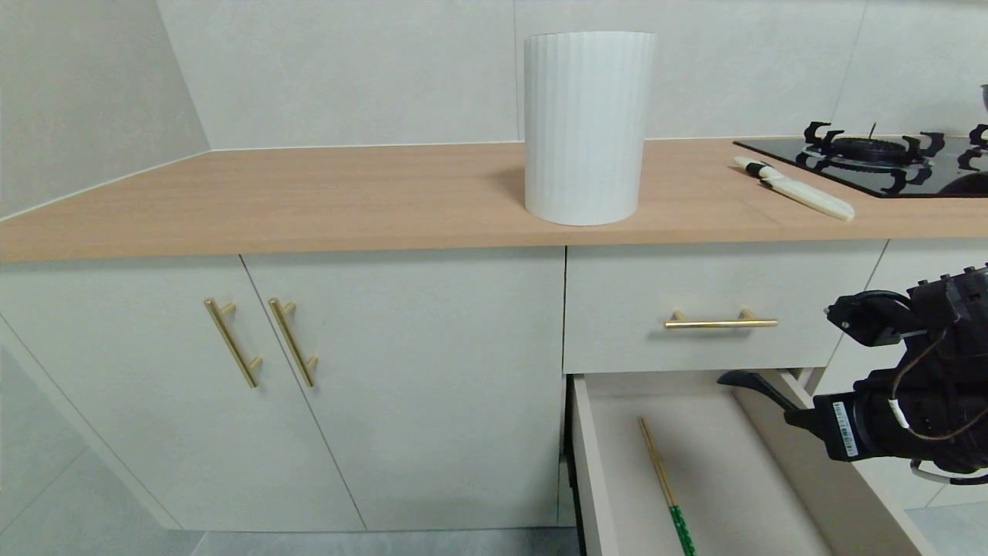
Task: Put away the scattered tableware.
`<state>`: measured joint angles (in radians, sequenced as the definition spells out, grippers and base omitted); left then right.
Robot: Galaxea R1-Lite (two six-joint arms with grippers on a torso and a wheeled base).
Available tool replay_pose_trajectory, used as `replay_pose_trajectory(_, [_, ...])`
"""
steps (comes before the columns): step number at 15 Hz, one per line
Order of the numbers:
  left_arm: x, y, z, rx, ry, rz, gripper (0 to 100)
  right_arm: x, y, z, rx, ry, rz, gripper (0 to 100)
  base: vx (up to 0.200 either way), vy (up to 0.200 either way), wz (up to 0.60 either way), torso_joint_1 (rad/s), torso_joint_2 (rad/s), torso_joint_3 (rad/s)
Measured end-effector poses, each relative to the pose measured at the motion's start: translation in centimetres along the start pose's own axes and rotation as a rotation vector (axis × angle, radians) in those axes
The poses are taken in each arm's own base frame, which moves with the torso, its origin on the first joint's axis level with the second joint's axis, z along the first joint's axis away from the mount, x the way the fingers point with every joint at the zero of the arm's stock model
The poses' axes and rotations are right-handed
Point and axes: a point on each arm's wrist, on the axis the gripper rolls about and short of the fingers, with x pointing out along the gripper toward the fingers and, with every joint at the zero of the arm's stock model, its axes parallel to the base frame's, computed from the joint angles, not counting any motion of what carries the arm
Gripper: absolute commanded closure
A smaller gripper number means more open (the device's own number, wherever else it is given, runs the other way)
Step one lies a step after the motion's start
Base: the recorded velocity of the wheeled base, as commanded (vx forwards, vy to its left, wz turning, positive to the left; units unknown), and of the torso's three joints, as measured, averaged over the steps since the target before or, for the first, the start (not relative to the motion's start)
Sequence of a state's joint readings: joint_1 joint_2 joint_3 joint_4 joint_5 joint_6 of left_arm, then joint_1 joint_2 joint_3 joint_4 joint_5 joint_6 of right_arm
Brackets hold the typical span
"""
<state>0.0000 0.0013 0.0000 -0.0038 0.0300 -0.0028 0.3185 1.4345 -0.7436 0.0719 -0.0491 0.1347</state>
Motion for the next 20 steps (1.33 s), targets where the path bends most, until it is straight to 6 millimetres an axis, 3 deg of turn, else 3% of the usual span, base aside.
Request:
replay_pose_trajectory(5, [0.0,0.0,0.0,0.0,0.0,0.0,0,0.4,0.0,-0.1,0.0,0.01,-0.001,100,0.0,0.0,0.0,0.0,0.0,0.0])
replay_pose_trajectory(11, [0.0,0.0,0.0,0.0,0.0,0.0,0,2.8,0.1,0.0,0.009,0.013,0.001,100,0.0,0.0,0.0,0.0,0.0,0.0])
replay_pose_trajectory(15, [0.0,0.0,0.0,0.0,0.0,0.0,0,6.2,0.2,-0.4,0.036,0.07,-0.01,100,0.0,0.0,0.0,0.0,0.0,0.0])
replay_pose_trajectory(20, [0.0,0.0,0.0,0.0,0.0,0.0,0,11.8,0.1,-1.8,0.062,0.15,-0.062,100,0.0,0.0,0.0,0.0,0.0,0.0])
